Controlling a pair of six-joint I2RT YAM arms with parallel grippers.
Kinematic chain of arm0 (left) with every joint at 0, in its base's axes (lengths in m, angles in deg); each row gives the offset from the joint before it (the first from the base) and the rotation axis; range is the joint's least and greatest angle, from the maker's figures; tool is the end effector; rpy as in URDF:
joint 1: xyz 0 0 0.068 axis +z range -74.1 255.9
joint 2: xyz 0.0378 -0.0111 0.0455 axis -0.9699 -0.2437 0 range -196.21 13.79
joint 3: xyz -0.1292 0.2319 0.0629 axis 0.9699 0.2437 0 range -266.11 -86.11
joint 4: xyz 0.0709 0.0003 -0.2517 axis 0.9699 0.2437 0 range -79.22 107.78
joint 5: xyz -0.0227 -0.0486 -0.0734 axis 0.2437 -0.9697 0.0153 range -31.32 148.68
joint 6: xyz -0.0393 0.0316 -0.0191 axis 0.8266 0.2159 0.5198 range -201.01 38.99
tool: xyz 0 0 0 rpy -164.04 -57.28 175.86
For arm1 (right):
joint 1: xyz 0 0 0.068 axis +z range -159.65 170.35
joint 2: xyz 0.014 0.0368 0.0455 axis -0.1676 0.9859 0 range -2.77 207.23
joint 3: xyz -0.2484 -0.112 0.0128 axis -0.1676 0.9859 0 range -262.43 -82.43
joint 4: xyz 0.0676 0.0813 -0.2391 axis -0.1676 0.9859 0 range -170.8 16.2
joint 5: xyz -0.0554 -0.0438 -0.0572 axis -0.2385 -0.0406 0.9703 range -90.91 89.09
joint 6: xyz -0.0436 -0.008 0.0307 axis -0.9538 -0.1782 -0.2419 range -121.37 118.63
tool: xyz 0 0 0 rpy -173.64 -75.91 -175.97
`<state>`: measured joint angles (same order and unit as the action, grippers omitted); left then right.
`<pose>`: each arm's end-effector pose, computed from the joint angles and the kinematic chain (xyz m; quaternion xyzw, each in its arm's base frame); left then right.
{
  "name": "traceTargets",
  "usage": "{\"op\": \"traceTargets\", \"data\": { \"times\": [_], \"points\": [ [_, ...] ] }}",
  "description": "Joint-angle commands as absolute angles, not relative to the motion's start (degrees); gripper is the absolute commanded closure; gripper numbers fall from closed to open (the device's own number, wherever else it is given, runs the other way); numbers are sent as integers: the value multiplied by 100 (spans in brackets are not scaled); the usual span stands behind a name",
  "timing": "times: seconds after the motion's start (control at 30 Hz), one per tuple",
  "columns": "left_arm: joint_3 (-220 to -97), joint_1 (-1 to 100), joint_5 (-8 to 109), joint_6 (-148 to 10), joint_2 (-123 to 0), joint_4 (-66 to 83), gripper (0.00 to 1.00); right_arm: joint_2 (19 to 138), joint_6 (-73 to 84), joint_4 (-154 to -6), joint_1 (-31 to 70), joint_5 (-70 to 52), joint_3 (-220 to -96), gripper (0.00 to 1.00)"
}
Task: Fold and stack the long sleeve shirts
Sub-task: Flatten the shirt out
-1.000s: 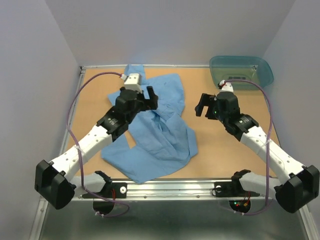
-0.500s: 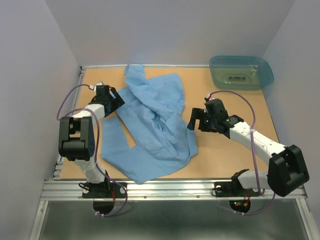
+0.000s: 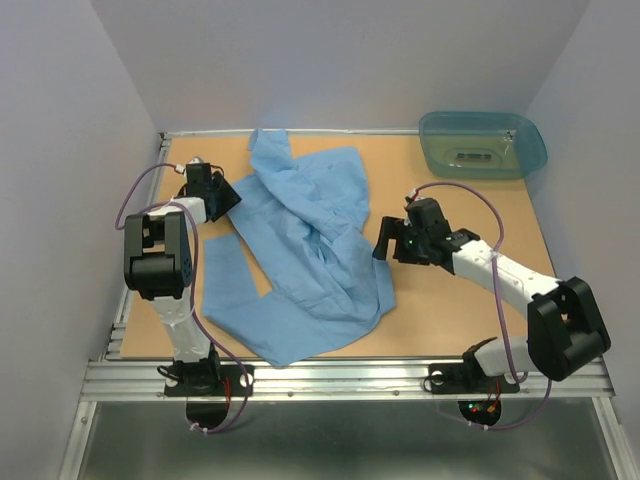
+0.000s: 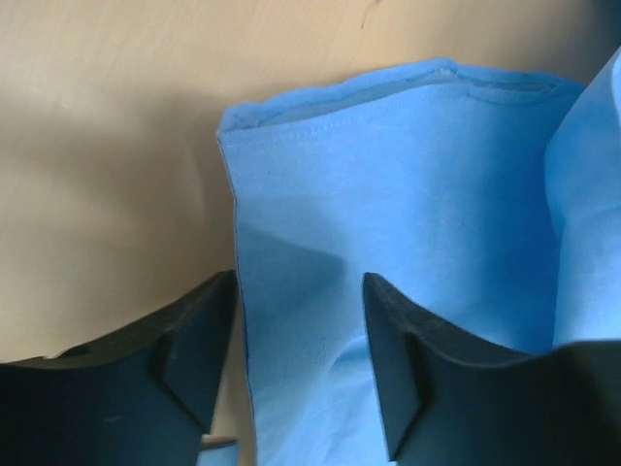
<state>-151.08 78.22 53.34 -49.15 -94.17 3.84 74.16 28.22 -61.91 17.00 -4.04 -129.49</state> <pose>0.4098 0.0134 0.1770 -0.2414 0.8572 -0.1556 0.4275 0.2447 0.1250 0.2183 0.0144 0.9355 0.1884 0.2985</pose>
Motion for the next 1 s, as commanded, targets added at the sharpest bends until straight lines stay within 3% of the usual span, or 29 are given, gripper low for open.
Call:
{"op": "traceTargets", "data": {
  "times": [0.0,0.27,0.33,0.43,0.53,0.57,0.67,0.97],
  "points": [
    [-15239,7801,5033,-4980,-9414,235,45,7720,2843,-6612,1707,-652,-12857,6],
    [-15212,7827,5086,-5183,-9300,164,92,8327,2729,-7139,1707,-1092,-12769,12],
    [-15195,7862,5147,-5209,-9273,155,100,8432,2728,-7271,1707,-1136,-12743,14],
    [-15116,7967,5165,-5218,-9221,155,100,8626,2737,-7430,1707,-1180,-12725,27],
    [-14975,8125,5235,-5174,-9054,164,100,8653,2702,-7500,1707,-1120,-12742,57],
    [-14940,8187,5261,-5157,-8993,190,100,8618,2676,-7518,1707,-1084,-12760,77],
    [-14843,8477,5445,-4972,-8555,409,100,8145,2571,-7465,1698,-558,-12891,99],
    [-14247,8794,6544,-4498,-6588,1298,100,6764,3034,-5614,1408,2351,-13587,99]
  ]
}}
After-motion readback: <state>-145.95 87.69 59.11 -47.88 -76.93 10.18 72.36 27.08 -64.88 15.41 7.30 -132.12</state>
